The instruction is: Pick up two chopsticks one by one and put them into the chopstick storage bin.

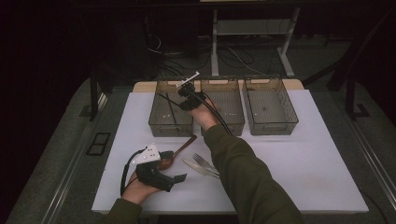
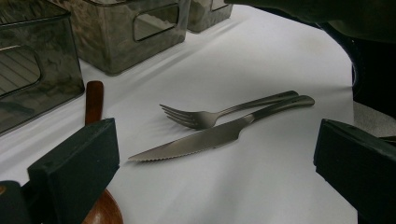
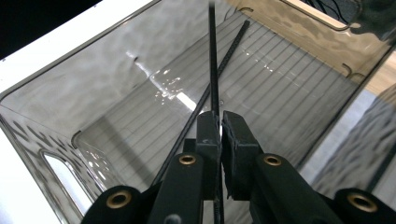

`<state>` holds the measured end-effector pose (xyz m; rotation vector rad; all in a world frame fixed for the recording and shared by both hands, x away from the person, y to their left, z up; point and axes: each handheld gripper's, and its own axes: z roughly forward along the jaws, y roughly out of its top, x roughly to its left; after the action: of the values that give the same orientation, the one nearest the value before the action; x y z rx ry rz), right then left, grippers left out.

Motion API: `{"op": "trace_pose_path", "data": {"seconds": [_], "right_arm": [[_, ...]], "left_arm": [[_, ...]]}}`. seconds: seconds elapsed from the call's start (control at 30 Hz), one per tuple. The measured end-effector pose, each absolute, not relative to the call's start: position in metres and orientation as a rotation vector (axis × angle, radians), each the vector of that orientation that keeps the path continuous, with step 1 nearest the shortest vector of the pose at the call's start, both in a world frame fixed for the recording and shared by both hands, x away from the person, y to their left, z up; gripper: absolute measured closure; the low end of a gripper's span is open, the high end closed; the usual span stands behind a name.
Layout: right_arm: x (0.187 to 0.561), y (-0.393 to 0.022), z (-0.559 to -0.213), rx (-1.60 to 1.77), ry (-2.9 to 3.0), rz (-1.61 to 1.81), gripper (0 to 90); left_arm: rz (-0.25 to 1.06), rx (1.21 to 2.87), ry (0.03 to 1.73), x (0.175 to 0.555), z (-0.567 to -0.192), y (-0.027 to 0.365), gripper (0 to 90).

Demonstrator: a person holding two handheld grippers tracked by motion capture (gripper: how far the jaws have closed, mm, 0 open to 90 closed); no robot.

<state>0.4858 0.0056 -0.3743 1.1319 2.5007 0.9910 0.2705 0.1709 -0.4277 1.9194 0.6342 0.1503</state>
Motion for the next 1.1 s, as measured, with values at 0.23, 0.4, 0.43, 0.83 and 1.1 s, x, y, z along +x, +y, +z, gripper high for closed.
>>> {"op": "trace_pose_path", "data": {"seconds": [0.23,0.4,0.43,0.83,1.1], "right_arm": [[0.484,0.01,-0.373,1.116,2.5,1.015,80.6],[0.481,0.005,-0.369,1.101,2.532,1.077,63.9],[0.48,0.004,-0.367,1.091,2.531,1.094,60.4],[0.457,-0.029,-0.342,0.96,2.537,1.25,36.9],[0.437,-0.056,-0.337,0.899,2.519,1.315,30.6]], "left_arm": [[0.151,1.918,0.633,0.27,-0.427,0.171,0.0],[0.153,1.92,0.632,0.27,-0.428,0.172,0.0],[0.156,1.921,0.628,0.271,-0.428,0.172,0.0],[0.158,1.922,0.635,0.27,-0.428,0.172,0.0],[0.168,1.934,0.635,0.268,-0.427,0.173,0.0]]}}
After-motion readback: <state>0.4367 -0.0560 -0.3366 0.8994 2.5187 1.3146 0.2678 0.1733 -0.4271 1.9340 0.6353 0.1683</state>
